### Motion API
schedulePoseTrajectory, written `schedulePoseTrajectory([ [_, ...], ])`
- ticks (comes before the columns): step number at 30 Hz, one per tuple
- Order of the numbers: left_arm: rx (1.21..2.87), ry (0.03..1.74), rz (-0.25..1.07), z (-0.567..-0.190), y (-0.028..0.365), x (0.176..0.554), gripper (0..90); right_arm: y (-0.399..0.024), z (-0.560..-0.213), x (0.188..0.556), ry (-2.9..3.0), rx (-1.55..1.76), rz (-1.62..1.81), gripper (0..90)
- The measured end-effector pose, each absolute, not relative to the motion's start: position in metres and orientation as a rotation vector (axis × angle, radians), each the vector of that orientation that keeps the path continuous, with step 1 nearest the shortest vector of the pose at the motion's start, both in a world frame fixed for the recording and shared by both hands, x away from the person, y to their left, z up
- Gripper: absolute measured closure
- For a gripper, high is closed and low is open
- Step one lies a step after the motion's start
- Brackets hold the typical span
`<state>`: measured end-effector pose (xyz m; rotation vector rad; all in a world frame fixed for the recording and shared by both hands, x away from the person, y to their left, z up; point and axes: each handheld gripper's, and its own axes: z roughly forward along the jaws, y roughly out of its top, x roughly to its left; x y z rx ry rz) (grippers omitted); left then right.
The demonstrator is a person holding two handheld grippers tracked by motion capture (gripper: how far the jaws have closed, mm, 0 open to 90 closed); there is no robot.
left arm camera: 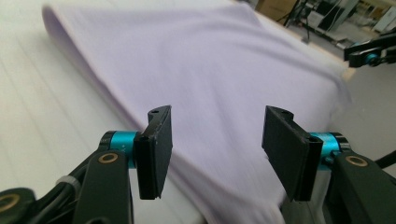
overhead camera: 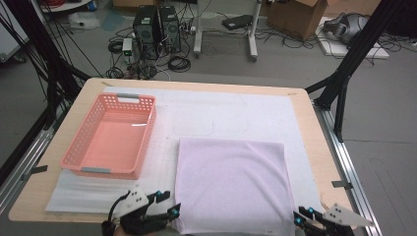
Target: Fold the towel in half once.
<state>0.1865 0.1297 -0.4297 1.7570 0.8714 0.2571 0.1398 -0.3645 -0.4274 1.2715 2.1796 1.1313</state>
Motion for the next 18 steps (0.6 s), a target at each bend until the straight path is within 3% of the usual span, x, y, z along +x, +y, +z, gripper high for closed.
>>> schedulePoseTrajectory([
  [6, 1.767, 0.900, 0.258, -0.431, 0.124, 0.247, 45.8, -0.368, -0.426, 0.197, 2.134, 1.285, 1.151, 74.9],
  [9, 1.757, 0.914, 0.254, -0.435, 0.123, 0.270, 47.9, -0.364, -0.424, 0.225, 2.145, 1.267, 1.155, 84.7],
  [18, 1.790, 0.947, 0.291, -0.438, 0.113, 0.315, 52.8, -0.335, -0.436, 0.307, 2.168, 1.294, 1.094, 80.6],
])
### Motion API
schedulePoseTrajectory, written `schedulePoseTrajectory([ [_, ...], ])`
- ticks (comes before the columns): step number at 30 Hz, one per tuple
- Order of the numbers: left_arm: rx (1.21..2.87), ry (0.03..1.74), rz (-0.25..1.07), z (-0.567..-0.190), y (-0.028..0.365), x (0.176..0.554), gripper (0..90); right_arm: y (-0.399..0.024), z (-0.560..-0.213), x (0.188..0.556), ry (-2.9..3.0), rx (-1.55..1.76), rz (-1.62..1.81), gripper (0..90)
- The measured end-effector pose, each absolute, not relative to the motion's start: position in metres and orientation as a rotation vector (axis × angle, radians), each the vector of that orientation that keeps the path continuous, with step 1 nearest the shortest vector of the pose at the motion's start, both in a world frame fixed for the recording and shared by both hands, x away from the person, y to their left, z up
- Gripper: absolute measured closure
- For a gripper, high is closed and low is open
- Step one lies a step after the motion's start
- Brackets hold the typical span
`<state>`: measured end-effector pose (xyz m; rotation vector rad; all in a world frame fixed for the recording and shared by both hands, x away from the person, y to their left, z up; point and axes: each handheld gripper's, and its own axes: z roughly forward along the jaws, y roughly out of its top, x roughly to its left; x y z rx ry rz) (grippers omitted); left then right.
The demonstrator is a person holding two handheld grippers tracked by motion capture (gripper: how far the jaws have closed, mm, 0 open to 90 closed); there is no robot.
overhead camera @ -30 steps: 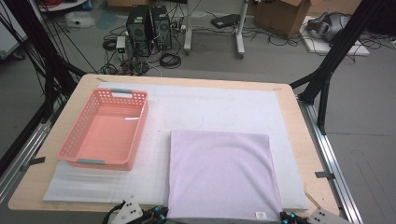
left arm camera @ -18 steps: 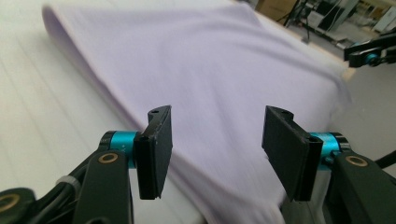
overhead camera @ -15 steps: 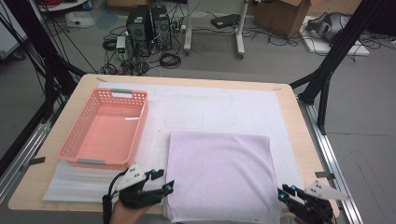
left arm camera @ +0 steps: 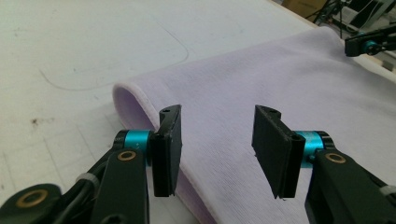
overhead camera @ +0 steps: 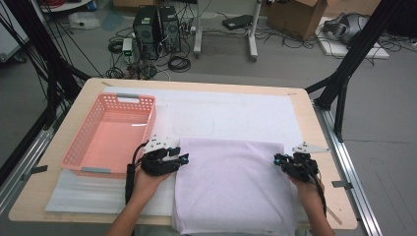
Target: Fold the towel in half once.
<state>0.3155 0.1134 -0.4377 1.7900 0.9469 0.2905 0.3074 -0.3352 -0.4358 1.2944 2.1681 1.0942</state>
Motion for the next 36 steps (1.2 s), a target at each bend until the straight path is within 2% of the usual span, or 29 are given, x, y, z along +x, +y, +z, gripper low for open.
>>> schedulePoseTrajectory([
  [4, 1.786, 0.989, 0.308, -0.445, 0.112, 0.326, 51.2, -0.331, -0.445, 0.326, 2.175, 1.335, 1.055, 81.3],
  [9, 1.776, 1.058, 0.328, -0.451, 0.111, 0.333, 47.0, -0.347, -0.447, 0.333, 2.056, 1.401, 0.920, 88.6],
  [15, 1.818, 1.110, 0.354, -0.446, 0.106, 0.343, 45.2, -0.359, -0.438, 0.326, 2.026, 1.418, 1.071, 71.5],
  [21, 1.852, 1.166, 0.367, -0.445, 0.100, 0.360, 42.5, -0.361, -0.438, 0.325, 2.045, 1.433, 1.039, 53.5],
  [23, 1.883, 1.177, 0.338, -0.450, 0.096, 0.363, 42.8, -0.361, -0.440, 0.327, 2.063, 1.439, 1.024, 49.5],
  [27, 1.945, 1.132, 0.410, -0.451, 0.092, 0.360, 46.2, -0.355, -0.445, 0.329, 2.127, 1.434, 0.965, 45.8],
  [29, 1.975, 1.109, 0.443, -0.451, 0.090, 0.358, 50.9, -0.352, -0.446, 0.329, 2.133, 1.421, 0.964, 47.5],
  [31, 1.980, 1.101, 0.408, -0.450, 0.090, 0.358, 64.5, -0.349, -0.446, 0.328, 2.139, 1.418, 0.971, 51.9],
  [33, 1.978, 1.091, 0.366, -0.450, 0.088, 0.357, 78.6, -0.350, -0.446, 0.328, 2.156, 1.409, 0.982, 62.1],
  [35, 1.961, 1.123, 0.344, -0.450, 0.088, 0.357, 83.1, -0.349, -0.445, 0.328, 2.188, 1.402, 1.011, 80.0],
  [36, 1.935, 1.143, 0.323, -0.450, 0.089, 0.357, 83.8, -0.349, -0.445, 0.327, 2.201, 1.408, 1.032, 81.9],
])
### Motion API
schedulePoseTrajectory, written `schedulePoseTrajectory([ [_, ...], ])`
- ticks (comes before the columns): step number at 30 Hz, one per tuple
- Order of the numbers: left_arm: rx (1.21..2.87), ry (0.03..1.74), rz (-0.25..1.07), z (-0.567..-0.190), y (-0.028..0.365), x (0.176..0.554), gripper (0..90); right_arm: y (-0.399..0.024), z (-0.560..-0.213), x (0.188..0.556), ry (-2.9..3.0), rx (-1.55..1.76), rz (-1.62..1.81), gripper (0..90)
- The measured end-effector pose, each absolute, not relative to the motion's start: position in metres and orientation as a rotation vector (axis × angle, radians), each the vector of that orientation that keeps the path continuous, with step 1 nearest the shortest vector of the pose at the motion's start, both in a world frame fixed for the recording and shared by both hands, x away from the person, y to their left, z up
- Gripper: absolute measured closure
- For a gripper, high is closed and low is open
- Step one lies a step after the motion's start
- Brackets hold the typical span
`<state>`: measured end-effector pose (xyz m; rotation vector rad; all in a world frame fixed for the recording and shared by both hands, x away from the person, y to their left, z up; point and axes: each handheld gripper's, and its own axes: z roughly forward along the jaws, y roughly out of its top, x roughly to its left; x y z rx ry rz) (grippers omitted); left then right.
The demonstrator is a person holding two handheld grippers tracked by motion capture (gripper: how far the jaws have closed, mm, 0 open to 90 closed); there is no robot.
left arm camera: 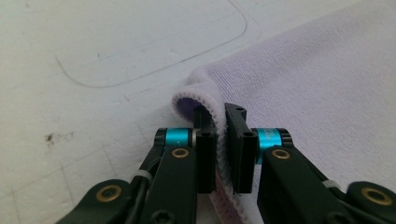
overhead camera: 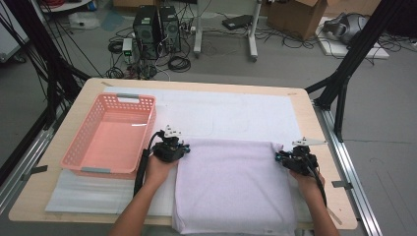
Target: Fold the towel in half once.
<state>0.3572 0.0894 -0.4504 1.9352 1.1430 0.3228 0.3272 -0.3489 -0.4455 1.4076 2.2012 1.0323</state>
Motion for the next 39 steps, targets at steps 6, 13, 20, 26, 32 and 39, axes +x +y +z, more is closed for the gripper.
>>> schedulePoseTrajectory([
  [6, 1.826, 1.161, 0.316, -0.442, 0.096, 0.359, 85.2, -0.355, -0.439, 0.325, 2.188, 1.362, 1.112, 85.1],
  [13, 1.791, 1.140, 0.363, -0.410, 0.099, 0.386, 85.4, -0.363, -0.420, 0.340, 2.084, 1.329, 1.209, 85.3],
  [20, 1.726, 1.148, 0.380, -0.396, 0.100, 0.418, 85.3, -0.362, -0.401, 0.378, 2.050, 1.281, 1.185, 85.2],
  [26, 1.726, 1.151, 0.401, -0.386, 0.098, 0.442, 85.3, -0.361, -0.393, 0.409, 2.001, 1.306, 1.180, 85.2],
  [32, 1.736, 1.125, 0.438, -0.375, 0.094, 0.461, 85.3, -0.359, -0.392, 0.427, 1.964, 1.311, 1.168, 85.2],
  [39, 1.721, 1.140, 0.441, -0.382, 0.095, 0.466, 82.8, -0.356, -0.386, 0.439, 1.930, 1.315, 1.156, 84.3],
])
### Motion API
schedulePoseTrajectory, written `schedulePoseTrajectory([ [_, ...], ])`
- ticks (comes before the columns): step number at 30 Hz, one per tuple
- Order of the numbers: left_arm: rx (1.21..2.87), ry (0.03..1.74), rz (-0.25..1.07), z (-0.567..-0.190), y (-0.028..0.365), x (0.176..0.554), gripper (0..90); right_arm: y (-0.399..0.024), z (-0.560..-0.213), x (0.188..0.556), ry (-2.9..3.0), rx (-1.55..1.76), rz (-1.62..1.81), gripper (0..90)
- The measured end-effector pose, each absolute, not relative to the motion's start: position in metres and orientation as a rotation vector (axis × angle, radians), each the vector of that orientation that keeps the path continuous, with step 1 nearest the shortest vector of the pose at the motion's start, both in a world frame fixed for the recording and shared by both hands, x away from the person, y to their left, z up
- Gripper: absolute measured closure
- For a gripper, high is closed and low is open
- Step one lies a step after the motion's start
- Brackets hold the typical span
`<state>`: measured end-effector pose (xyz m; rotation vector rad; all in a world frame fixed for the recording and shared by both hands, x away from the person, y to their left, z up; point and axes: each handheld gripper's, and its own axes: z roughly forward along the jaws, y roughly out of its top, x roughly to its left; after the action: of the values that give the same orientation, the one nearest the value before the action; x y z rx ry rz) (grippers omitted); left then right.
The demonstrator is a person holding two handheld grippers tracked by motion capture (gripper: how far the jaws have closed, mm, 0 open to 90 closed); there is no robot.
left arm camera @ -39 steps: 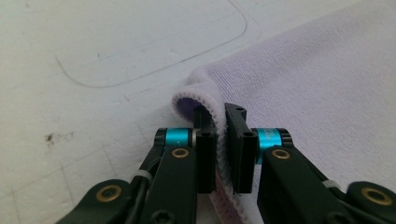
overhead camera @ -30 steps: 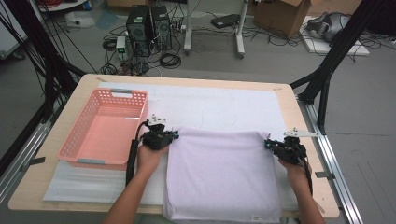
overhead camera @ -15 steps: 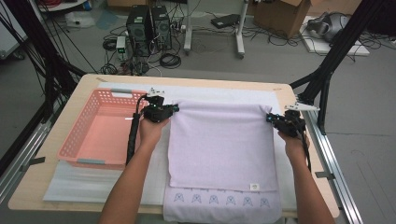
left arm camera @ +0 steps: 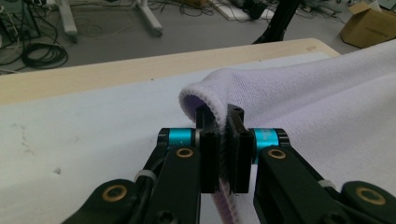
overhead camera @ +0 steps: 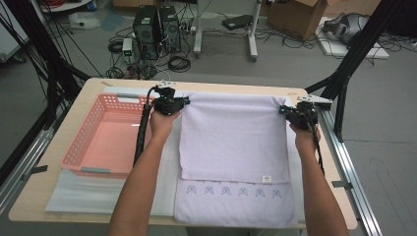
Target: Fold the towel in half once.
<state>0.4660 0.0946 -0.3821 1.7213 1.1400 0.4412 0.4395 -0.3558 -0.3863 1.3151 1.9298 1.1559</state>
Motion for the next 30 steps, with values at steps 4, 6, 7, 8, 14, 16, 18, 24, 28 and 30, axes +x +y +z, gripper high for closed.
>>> schedulePoseTrajectory([
  [4, 1.702, 1.181, 0.418, -0.391, 0.100, 0.460, 58.3, -0.355, -0.393, 0.442, 1.943, 1.404, 1.143, 66.6],
  [6, 1.683, 1.160, 0.409, -0.396, 0.103, 0.453, 55.7, -0.356, -0.395, 0.438, 1.950, 1.406, 1.138, 65.6],
  [7, 1.685, 1.153, 0.401, -0.398, 0.104, 0.449, 55.9, -0.356, -0.396, 0.436, 1.947, 1.409, 1.142, 64.8],
  [8, 1.696, 1.146, 0.385, -0.400, 0.105, 0.447, 55.8, -0.357, -0.396, 0.433, 1.948, 1.419, 1.147, 64.1],
  [14, 1.714, 1.100, 0.367, -0.408, 0.101, 0.424, 51.6, -0.358, -0.397, 0.411, 1.970, 1.427, 1.155, 58.3],
  [16, 1.698, 1.078, 0.381, -0.410, 0.099, 0.414, 51.9, -0.359, -0.397, 0.402, 1.984, 1.430, 1.157, 56.4],
  [18, 1.695, 1.077, 0.371, -0.413, 0.097, 0.405, 50.5, -0.360, -0.397, 0.393, 2.001, 1.431, 1.147, 55.1],
  [24, 1.645, 1.079, 0.340, -0.419, 0.099, 0.374, 44.0, -0.357, -0.390, 0.366, 2.039, 1.414, 1.135, 50.0],
  [28, 1.658, 1.081, 0.350, -0.424, 0.102, 0.357, 41.9, -0.357, -0.393, 0.348, 2.058, 1.417, 1.139, 47.2],
  [30, 1.681, 1.081, 0.330, -0.424, 0.103, 0.349, 40.4, -0.358, -0.397, 0.337, 2.057, 1.407, 1.150, 47.3],
])
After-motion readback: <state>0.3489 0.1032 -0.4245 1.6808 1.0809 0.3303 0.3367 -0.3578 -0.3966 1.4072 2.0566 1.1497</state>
